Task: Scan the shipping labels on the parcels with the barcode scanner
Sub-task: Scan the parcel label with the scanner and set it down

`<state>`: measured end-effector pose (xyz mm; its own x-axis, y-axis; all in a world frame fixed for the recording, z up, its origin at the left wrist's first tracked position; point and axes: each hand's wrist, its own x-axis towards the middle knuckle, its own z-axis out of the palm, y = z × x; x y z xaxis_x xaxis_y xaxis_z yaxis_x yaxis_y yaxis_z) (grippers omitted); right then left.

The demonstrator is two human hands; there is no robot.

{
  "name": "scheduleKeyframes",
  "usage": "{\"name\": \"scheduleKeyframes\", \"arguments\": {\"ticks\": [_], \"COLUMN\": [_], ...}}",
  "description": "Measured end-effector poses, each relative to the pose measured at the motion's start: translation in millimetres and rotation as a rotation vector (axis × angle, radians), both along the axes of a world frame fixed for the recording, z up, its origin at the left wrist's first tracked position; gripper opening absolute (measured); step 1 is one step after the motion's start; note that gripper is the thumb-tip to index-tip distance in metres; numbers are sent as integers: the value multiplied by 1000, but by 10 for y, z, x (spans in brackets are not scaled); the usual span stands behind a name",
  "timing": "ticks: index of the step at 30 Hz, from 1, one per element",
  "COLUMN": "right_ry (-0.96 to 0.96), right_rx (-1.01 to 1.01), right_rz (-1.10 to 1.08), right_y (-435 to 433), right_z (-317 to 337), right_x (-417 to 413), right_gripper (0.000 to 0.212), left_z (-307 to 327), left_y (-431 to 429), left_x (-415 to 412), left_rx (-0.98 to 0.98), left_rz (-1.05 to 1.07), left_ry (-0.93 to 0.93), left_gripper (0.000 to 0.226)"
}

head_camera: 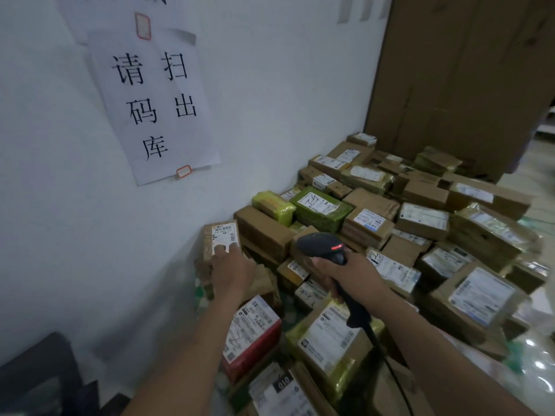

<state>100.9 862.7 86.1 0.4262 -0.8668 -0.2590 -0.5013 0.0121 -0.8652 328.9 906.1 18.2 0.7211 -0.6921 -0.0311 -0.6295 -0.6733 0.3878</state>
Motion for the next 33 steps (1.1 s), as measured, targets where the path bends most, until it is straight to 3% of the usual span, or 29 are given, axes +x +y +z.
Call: {"name": "scheduleKeyframes", "arguments": {"ticks": [6,16,26,31,33], "right_ry": [-32,136,338,447,491], "right_rx": [30,-91,-259,-396,-432], "right_rz": [77,190,165,101,55], "right_y": [240,440,42,-495,-783], "right_z": [164,282,425,362,318], "right_x": [-811,-2639,-4210,-4645,-4794], "right_gripper": [31,19,15,35,38], "left_z": [151,339,406,361,316], "left_y": [400,629,-108,-675,-958], "left_x": [-937,-2654,-4157,-4692,-4823], "left_rx": [-77,-71,38,-23,-61], "left_rz": [-71,-129,-274,-327,-370], "left_ry": [-37,-145,-186,-120,-103], "left_gripper": [24,6,31,15,20]}}
